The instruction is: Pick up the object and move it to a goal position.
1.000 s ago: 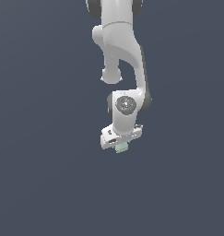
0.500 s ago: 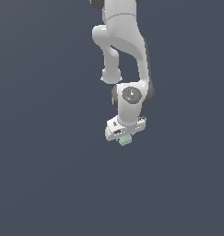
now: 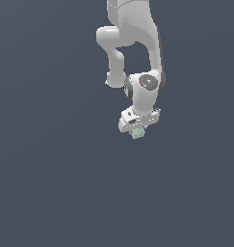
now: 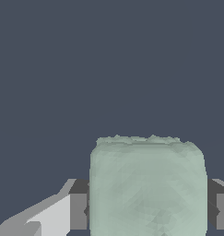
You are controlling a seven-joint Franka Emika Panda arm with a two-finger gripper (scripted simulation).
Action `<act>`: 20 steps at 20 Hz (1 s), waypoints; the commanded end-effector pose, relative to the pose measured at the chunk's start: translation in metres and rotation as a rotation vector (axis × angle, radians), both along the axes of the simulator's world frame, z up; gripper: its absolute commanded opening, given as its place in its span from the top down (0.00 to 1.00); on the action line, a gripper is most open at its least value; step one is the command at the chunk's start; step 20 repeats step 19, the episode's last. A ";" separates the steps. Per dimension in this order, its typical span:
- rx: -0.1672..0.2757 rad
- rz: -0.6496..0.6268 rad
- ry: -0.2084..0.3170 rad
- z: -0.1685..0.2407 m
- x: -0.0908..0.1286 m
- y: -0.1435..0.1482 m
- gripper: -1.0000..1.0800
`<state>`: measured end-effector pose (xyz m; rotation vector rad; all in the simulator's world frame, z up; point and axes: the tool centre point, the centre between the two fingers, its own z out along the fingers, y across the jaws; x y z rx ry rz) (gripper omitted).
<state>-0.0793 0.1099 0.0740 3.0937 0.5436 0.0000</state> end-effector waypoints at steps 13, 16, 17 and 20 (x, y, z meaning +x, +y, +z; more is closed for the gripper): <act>0.000 0.000 0.000 0.020 -0.061 0.040 1.00; 0.000 0.000 0.000 0.021 -0.063 0.041 1.00; 0.000 0.000 0.000 0.021 -0.062 0.041 1.00; 0.000 0.000 0.000 0.020 -0.062 0.041 1.00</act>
